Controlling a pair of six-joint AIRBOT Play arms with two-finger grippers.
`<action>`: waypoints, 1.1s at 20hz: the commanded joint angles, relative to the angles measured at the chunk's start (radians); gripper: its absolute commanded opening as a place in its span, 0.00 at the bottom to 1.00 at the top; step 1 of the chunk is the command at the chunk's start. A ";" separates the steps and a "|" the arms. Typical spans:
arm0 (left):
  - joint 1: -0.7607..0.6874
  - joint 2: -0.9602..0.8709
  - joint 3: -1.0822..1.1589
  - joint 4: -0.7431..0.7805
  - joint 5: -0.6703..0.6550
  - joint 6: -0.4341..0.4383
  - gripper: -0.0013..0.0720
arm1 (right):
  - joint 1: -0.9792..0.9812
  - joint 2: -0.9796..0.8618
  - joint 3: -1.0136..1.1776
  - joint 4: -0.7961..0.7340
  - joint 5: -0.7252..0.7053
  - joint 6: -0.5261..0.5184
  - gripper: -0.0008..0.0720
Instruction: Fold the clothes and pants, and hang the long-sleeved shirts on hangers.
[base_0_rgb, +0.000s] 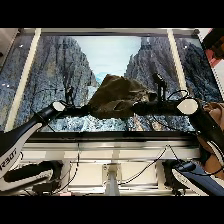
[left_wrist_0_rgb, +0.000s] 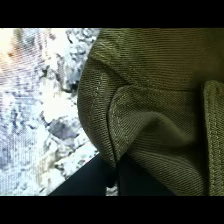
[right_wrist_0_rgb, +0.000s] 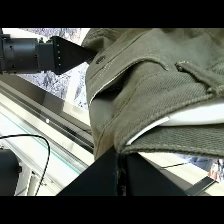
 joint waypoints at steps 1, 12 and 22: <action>0.003 0.008 0.011 -0.057 0.074 0.030 0.05 | 0.000 0.001 0.000 -0.005 0.001 0.000 0.08; 0.092 0.607 0.199 -0.057 0.215 0.331 0.05 | -0.038 0.002 0.246 -0.042 -0.045 0.003 0.08; 0.097 1.222 0.201 0.021 0.177 0.357 0.04 | 0.047 0.103 0.621 0.114 0.307 0.043 0.08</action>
